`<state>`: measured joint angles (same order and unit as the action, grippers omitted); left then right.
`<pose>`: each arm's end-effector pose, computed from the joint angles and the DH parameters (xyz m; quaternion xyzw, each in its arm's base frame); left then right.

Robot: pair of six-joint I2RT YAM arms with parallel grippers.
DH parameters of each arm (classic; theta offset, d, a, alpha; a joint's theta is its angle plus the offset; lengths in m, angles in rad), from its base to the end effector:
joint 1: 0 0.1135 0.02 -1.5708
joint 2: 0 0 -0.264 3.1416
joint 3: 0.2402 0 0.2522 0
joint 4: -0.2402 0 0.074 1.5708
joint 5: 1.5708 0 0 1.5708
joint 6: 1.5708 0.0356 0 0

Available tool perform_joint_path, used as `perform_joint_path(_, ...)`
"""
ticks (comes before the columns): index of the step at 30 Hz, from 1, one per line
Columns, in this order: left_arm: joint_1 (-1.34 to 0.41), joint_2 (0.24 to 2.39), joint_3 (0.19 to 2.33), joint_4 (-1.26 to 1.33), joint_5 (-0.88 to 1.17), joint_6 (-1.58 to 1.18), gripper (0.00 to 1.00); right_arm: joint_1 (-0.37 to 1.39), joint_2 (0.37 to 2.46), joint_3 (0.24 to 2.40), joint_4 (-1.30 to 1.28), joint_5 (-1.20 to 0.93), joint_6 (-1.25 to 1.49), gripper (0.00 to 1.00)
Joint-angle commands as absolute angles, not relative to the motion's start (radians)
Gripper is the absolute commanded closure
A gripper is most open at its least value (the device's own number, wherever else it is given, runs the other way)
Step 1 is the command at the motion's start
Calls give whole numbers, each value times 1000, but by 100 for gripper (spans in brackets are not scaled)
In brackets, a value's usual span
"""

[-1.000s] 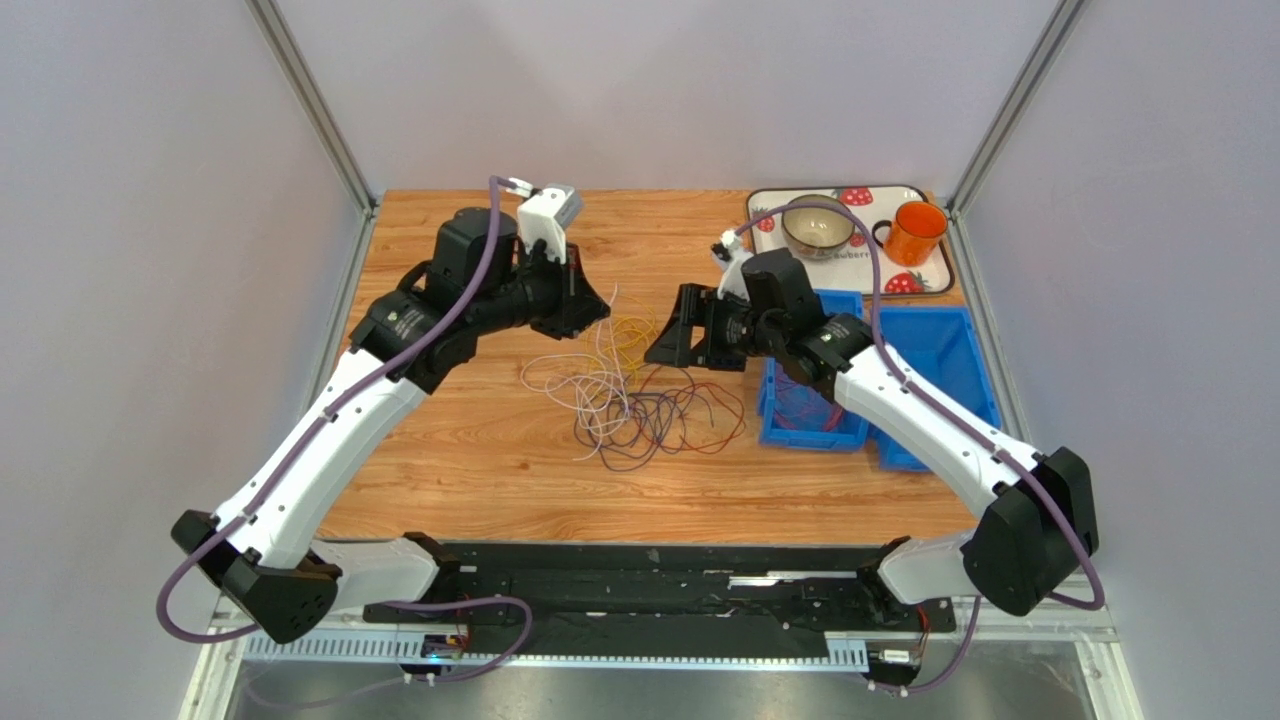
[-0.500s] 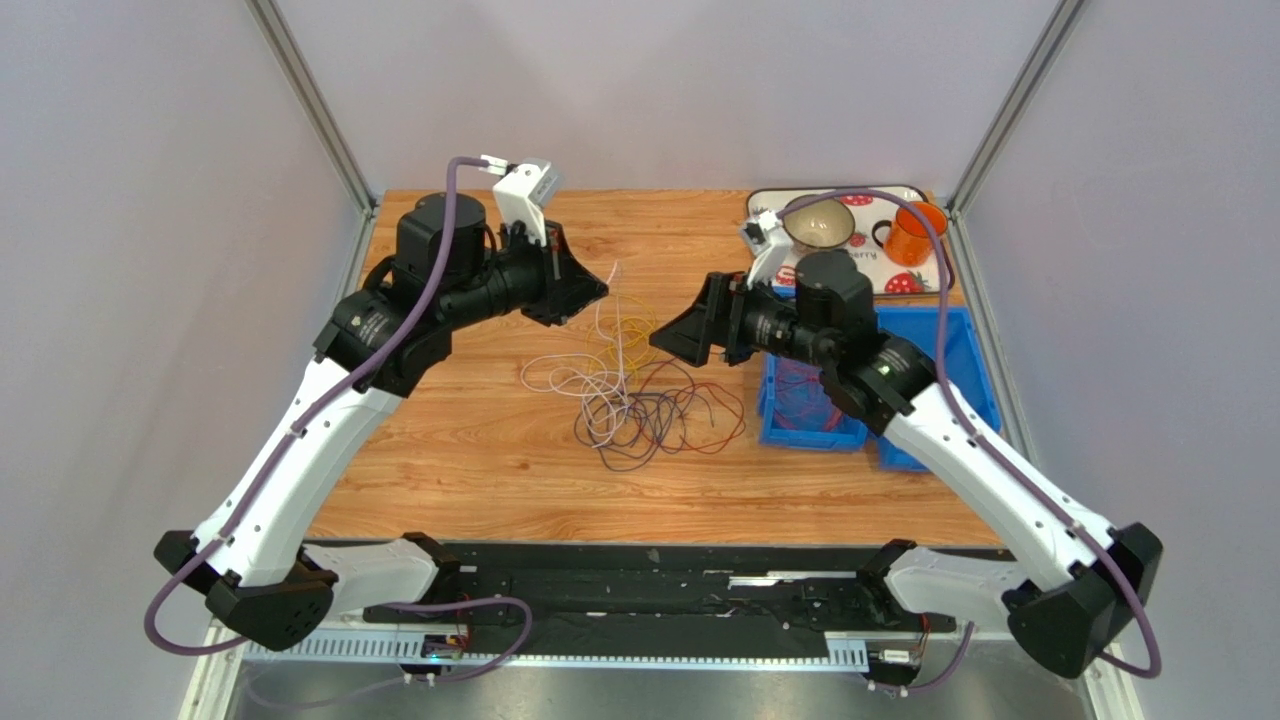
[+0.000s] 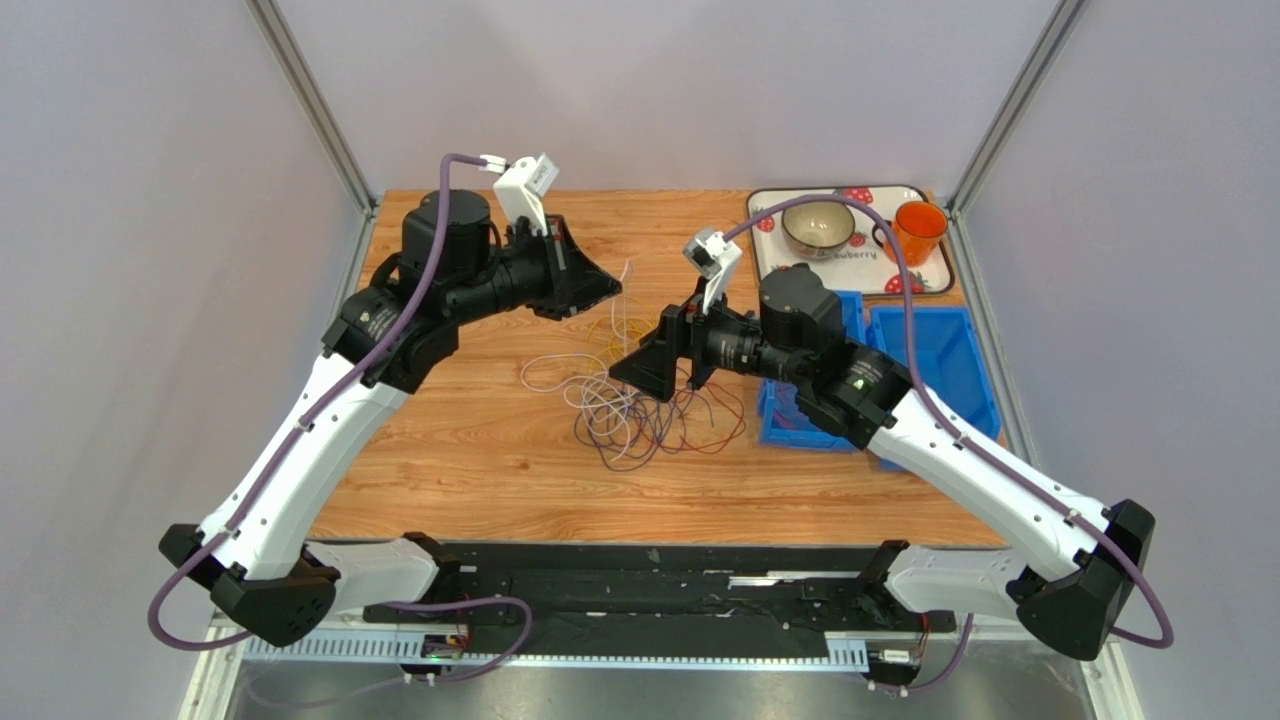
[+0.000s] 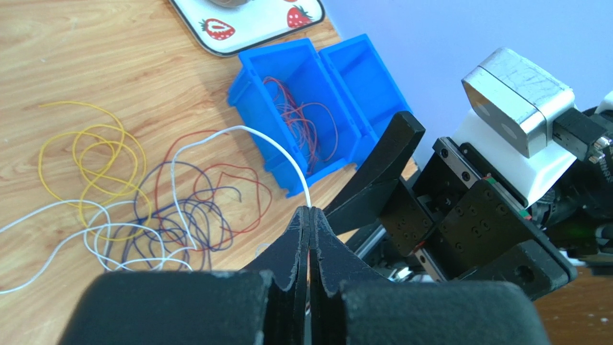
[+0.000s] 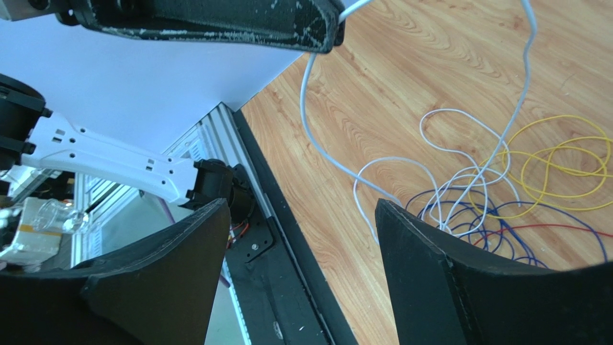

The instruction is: Untangle the cables

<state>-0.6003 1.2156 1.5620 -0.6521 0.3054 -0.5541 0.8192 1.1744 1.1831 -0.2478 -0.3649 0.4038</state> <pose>0.1930 -0.1451 0.4681 0.1083 0.7948 -0.4217 0.4227 0.1728 0.2035 0.3938 -0.2691 0.7336 0.4656 0.4155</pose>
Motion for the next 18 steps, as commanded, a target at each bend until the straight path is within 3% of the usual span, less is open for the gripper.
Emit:
perform_joint_path(1,-600,1216,1554,-607,325,-647,100,838,1177,1253,-189,-288,348,22)
perform_joint_path(10,-600,1223,1540,-591,350,-684,100,851,1204,1287,-176,-252,331,26)
perform_joint_path(18,-600,1227,1528,-574,359,-699,100,871,1230,1310,-172,-235,327,56)
